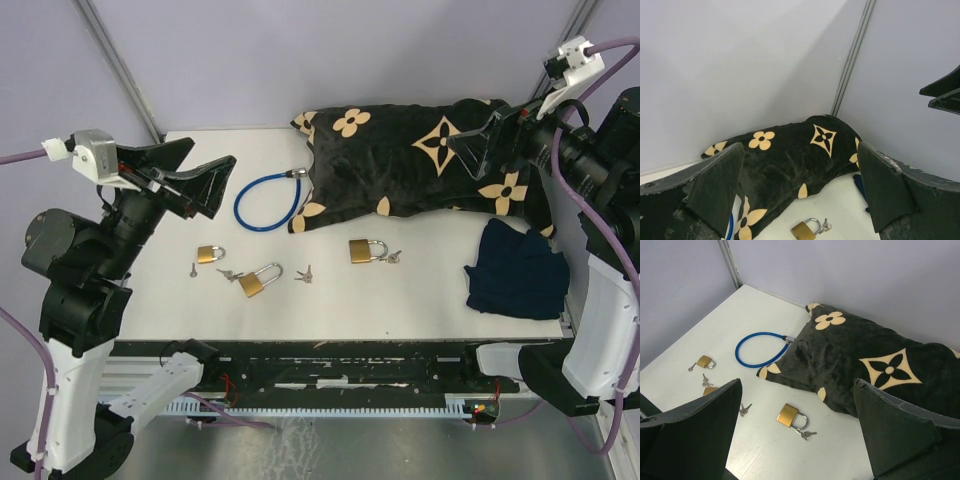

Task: Lock with the key
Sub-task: Reset both arms

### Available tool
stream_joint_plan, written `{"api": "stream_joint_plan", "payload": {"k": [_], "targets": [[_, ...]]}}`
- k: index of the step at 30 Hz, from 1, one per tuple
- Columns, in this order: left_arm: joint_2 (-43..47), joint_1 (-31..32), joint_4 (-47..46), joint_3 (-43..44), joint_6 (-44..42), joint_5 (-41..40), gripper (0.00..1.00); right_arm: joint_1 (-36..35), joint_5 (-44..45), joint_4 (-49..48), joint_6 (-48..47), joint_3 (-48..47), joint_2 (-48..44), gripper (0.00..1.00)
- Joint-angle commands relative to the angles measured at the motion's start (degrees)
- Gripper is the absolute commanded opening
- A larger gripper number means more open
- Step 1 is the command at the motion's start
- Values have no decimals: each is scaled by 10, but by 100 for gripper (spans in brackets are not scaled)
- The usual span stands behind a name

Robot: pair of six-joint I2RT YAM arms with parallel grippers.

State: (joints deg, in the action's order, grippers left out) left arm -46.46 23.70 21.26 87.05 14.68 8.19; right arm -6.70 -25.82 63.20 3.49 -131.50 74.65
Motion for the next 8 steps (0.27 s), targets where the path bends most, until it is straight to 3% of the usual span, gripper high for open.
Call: {"api": "stream_joint_plan", "payload": {"k": [1, 8], "targets": [[-7, -2, -5, -2, -20, 22, 99, 6, 8, -6, -3, -7, -5, 99], [7, -2, -6, -28, -19, 28, 99, 12, 12, -10, -16, 11, -9, 99]]}}
